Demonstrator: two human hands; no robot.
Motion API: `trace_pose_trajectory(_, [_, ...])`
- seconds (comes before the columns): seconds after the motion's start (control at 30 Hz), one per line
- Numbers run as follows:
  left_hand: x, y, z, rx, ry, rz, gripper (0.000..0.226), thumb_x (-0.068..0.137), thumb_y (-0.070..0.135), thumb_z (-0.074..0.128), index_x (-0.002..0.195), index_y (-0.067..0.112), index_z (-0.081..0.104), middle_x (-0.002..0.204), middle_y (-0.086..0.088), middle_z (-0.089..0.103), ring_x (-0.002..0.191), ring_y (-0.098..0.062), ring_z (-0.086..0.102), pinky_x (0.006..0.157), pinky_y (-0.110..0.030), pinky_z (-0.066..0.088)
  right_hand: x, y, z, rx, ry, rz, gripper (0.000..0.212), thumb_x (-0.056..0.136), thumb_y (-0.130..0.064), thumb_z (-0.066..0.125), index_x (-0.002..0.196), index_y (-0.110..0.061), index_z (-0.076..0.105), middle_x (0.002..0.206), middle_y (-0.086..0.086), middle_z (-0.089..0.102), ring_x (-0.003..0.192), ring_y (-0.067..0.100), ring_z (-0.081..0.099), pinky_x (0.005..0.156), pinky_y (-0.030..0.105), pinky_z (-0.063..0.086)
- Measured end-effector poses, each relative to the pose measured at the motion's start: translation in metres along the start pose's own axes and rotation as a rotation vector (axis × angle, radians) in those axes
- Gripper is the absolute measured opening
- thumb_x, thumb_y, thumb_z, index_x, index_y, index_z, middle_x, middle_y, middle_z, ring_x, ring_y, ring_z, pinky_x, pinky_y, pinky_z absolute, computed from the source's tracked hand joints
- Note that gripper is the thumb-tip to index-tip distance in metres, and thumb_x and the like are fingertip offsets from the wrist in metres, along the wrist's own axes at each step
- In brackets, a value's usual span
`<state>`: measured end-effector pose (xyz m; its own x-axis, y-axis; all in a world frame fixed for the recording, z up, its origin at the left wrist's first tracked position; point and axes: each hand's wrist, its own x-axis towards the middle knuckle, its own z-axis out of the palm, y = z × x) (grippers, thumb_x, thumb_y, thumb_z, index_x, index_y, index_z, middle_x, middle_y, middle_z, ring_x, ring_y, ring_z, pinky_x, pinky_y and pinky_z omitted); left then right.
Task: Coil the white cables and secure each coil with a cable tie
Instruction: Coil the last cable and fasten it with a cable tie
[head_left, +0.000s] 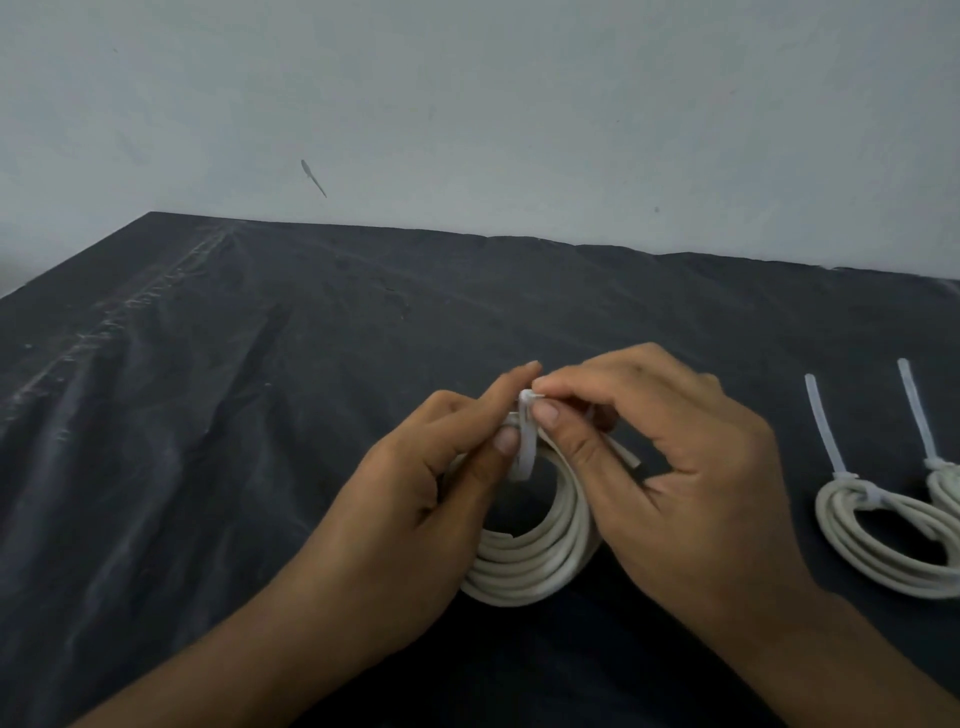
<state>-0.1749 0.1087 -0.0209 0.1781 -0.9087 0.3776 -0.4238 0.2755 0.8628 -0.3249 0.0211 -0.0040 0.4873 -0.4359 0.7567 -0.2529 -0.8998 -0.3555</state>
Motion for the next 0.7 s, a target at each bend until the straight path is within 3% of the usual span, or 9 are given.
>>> trace_pose_trajectory(0.17, [0.002, 0.003, 0.002, 0.039, 0.021, 0.008, 0.042, 0.092, 0.043, 0.045, 0.133, 0.042, 0.053, 0.082, 0.014, 0.057, 0.075, -0.005, 0.060, 0.067, -0.010, 0.044, 0.003, 0.000, -0.004, -0.046, -0.022, -0.063, 0.006, 0.091, -0.021, 0.071, 0.096, -0.021, 0.074, 0.090, -0.011, 0.070, 0.086, 0.010, 0.065, 0.077, 0.045, 0.045])
trace_pose_trajectory(0.43, [0.006, 0.009, 0.011, 0.073, 0.090, 0.025, 0.027, 0.092, 0.033, 0.052, 0.106, 0.025, 0.073, 0.078, 0.006, 0.065, 0.074, -0.008, 0.063, 0.063, -0.009, 0.044, 0.007, -0.004, -0.009, -0.162, -0.014, -0.121, 0.009, 0.095, -0.016, 0.062, 0.087, -0.018, 0.066, 0.086, -0.009, 0.063, 0.080, 0.013, 0.058, 0.078, 0.036, 0.038])
trace_pose_trajectory(0.57, [0.010, 0.011, 0.015, -0.028, 0.053, -0.007, 0.023, 0.094, 0.031, 0.054, 0.107, 0.027, 0.073, 0.083, -0.003, 0.069, 0.076, -0.012, 0.066, 0.066, -0.021, 0.052, 0.013, -0.004, -0.019, -0.062, 0.086, -0.129, 0.008, 0.096, -0.014, 0.059, 0.090, -0.014, 0.064, 0.086, -0.009, 0.059, 0.082, 0.012, 0.058, 0.076, 0.040, 0.043])
trace_pose_trajectory(0.7, [0.009, 0.005, 0.013, -0.062, 0.081, -0.027, 0.022, 0.095, 0.032, 0.054, 0.107, 0.037, 0.072, 0.063, 0.007, 0.060, 0.053, 0.005, 0.050, 0.055, -0.013, 0.043, 0.016, 0.004, -0.022, 0.055, -0.039, -0.082, 0.011, 0.093, -0.015, 0.066, 0.102, -0.010, 0.068, 0.094, -0.004, 0.066, 0.092, 0.010, 0.063, 0.081, 0.019, 0.044])
